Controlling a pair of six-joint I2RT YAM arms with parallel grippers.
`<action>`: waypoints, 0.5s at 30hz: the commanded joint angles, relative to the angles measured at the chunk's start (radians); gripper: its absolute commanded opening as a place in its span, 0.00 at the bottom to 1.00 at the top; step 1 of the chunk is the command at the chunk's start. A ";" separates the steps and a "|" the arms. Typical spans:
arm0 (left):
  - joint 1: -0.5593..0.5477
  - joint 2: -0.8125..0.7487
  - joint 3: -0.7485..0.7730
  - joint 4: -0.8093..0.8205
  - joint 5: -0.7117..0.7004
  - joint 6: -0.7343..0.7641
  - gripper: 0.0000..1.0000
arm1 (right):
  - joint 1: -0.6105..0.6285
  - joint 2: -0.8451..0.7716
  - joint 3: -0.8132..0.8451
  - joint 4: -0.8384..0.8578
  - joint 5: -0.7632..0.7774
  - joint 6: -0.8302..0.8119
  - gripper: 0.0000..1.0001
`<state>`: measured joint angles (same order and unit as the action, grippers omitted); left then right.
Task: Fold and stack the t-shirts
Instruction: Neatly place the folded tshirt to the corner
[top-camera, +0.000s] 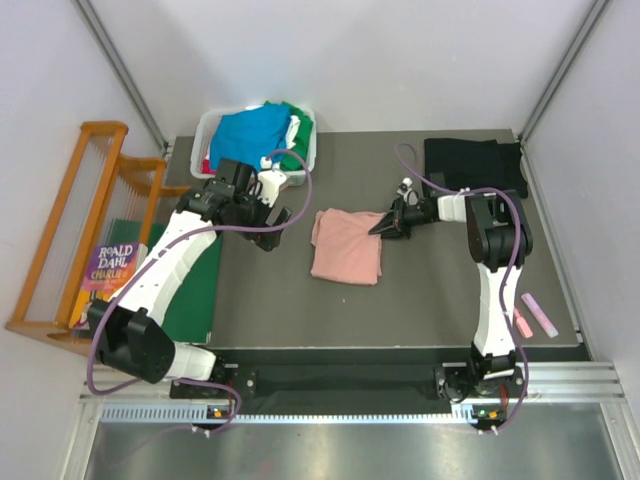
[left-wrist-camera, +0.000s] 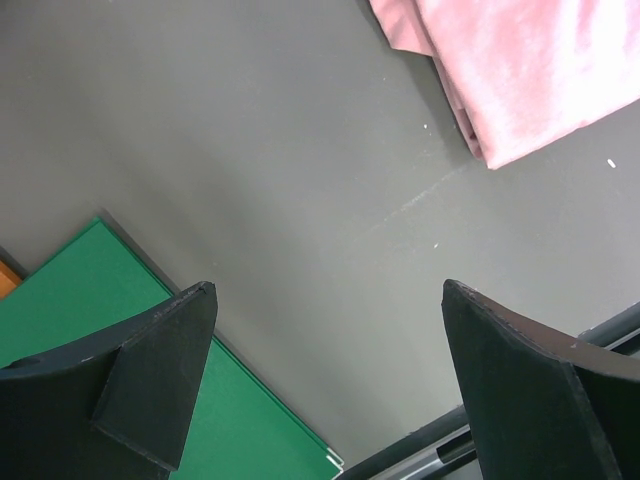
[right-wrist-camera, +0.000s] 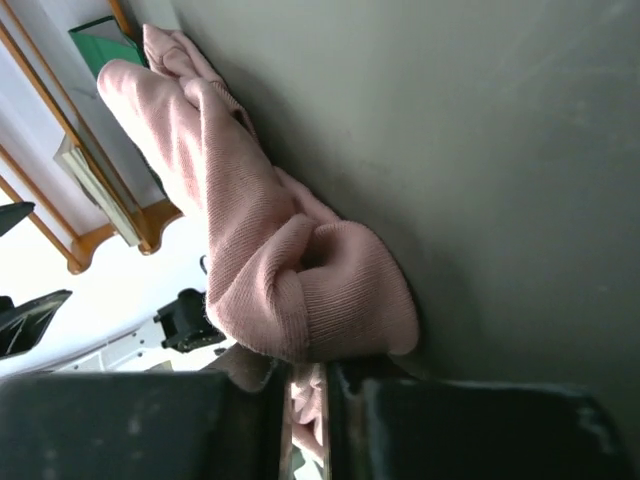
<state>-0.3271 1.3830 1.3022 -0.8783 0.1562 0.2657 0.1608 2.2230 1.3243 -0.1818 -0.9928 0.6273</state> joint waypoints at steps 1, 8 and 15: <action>0.005 -0.029 0.031 -0.010 -0.009 0.017 0.99 | 0.032 0.079 0.004 -0.064 0.112 -0.049 0.00; 0.005 -0.025 0.016 -0.005 -0.001 0.010 0.99 | 0.022 0.073 0.289 -0.164 0.097 -0.063 0.00; 0.005 -0.042 0.006 -0.008 -0.003 0.007 0.99 | -0.066 0.189 0.781 -0.223 0.103 0.072 0.00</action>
<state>-0.3271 1.3830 1.3022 -0.8867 0.1558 0.2653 0.1631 2.3699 1.8355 -0.3897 -0.9165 0.6331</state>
